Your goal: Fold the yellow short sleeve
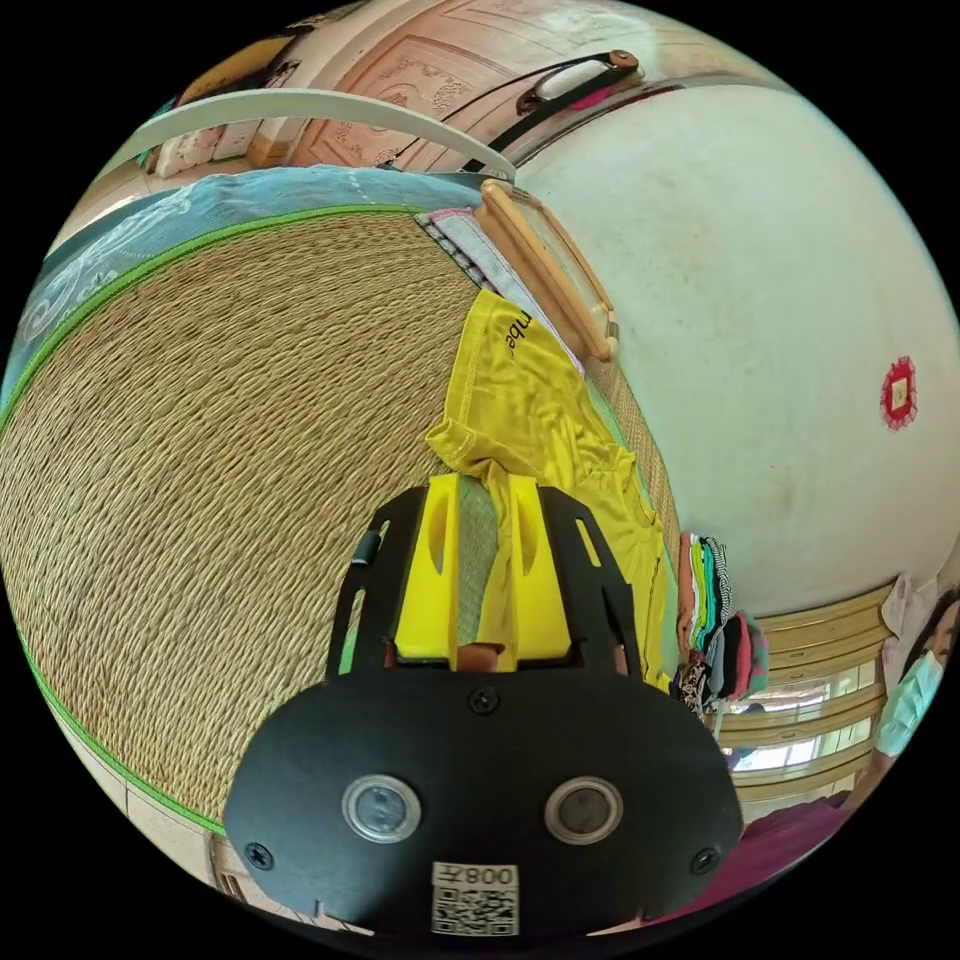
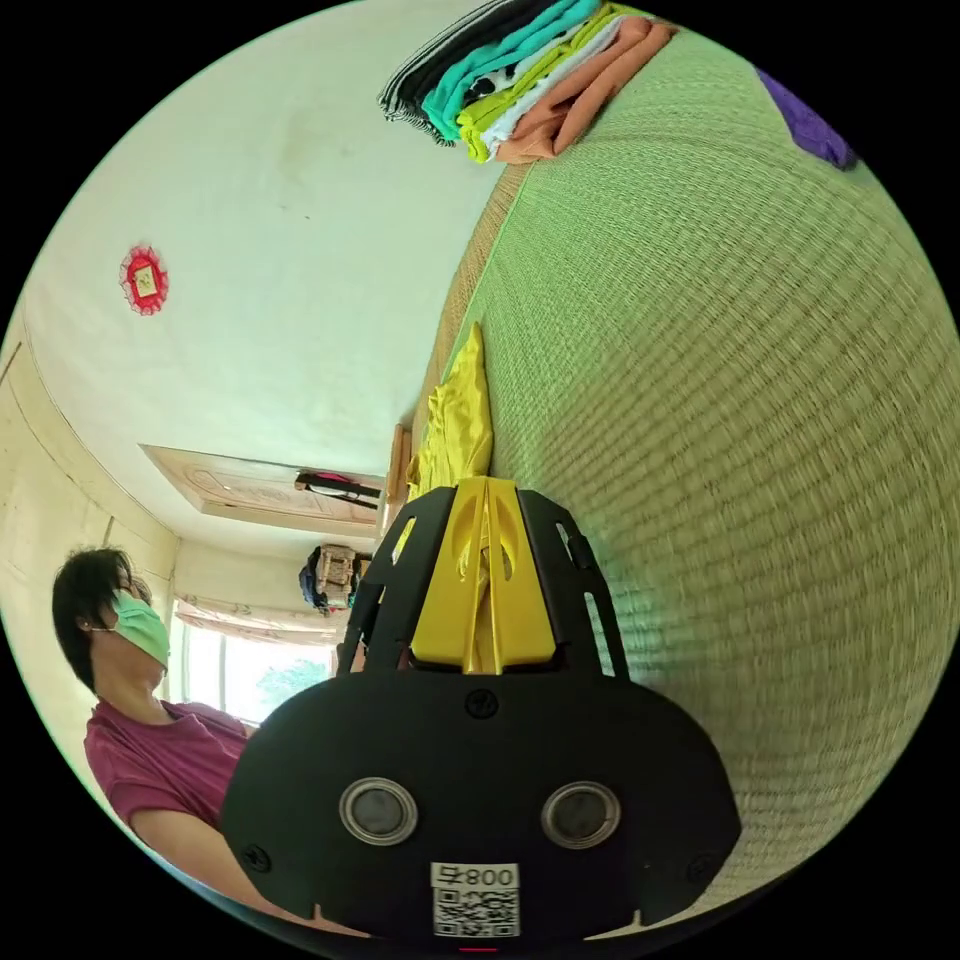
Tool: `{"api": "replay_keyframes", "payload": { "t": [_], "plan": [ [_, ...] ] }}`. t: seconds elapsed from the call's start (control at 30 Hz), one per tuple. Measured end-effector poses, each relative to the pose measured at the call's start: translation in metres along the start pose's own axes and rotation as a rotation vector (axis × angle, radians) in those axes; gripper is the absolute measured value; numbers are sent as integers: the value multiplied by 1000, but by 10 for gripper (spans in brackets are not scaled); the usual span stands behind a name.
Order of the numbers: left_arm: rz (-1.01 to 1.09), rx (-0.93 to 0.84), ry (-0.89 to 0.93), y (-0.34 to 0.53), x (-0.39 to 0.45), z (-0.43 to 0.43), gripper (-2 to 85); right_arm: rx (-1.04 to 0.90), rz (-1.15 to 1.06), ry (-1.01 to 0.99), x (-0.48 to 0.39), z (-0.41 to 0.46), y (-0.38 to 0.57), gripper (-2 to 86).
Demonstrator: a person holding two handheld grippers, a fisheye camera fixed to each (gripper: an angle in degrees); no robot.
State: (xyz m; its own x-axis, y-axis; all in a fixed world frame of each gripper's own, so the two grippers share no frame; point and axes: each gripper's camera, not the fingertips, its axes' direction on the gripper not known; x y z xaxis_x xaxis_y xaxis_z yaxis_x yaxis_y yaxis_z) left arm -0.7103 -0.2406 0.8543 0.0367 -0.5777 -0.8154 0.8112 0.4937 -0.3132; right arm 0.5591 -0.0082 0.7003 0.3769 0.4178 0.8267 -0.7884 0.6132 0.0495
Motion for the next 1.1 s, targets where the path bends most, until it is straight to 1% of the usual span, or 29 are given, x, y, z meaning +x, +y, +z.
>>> {"api": "replay_keyframes", "payload": {
  "t": [0.07, 0.17, 0.23, 0.27, 0.33, 0.37, 0.43, 0.47, 0.53, 0.57, 0.63, 0.67, 0.73, 0.83, 0.93, 1.1],
  "plan": [
    [-24, 8, 19, -2, -18, -7, 87, -17, -51, 36, -21, 27, 3, 6],
    [-83, 49, 117, -3, -50, -17, 84, -96, -180, 107, -68, 92, 7, 17],
    [-104, 71, 157, -4, -66, -23, 79, -191, -308, 126, -114, 162, 15, 34],
    [-103, 75, 170, -5, -75, -26, 72, -227, -344, 124, -126, 183, 18, 39],
    [-94, 55, 174, -6, -86, -29, 58, -370, -479, 128, -173, 270, 35, 52],
    [-84, 48, 191, -7, -93, -31, 48, -409, -512, 129, -184, 293, 40, 53],
    [-70, 44, 213, -7, -103, -36, 39, -535, -635, 118, -228, 381, 67, 56],
    [-63, 47, 205, -6, -110, -39, 34, -560, -667, 119, -239, 402, 75, 57],
    [-50, 62, 228, -4, -122, -44, 30, -643, -781, 156, -277, 483, 106, 59],
    [-43, 75, 250, -3, -130, -48, 28, -665, -806, 162, -286, 502, 114, 60],
    [-20, 91, 258, -1, -138, -52, 25, -727, -909, 210, -315, 574, 145, 64],
    [-4, 90, 245, -1, -140, -55, 24, -740, -937, 230, -322, 591, 154, 66],
    [19, 76, 241, -2, -144, -57, 23, -768, -1032, 306, -342, 655, 186, 70],
    [17, 74, 292, -3, -158, -61, 20, -789, -1110, 376, -360, 726, 220, 80],
    [29, 74, 281, -3, -165, -66, 19, -815, -1151, 436, -368, 791, 246, 83],
    [35, 71, 298, -4, -177, -74, 17, -818, -1204, 571, -368, 875, 276, 84]
  ]
}}
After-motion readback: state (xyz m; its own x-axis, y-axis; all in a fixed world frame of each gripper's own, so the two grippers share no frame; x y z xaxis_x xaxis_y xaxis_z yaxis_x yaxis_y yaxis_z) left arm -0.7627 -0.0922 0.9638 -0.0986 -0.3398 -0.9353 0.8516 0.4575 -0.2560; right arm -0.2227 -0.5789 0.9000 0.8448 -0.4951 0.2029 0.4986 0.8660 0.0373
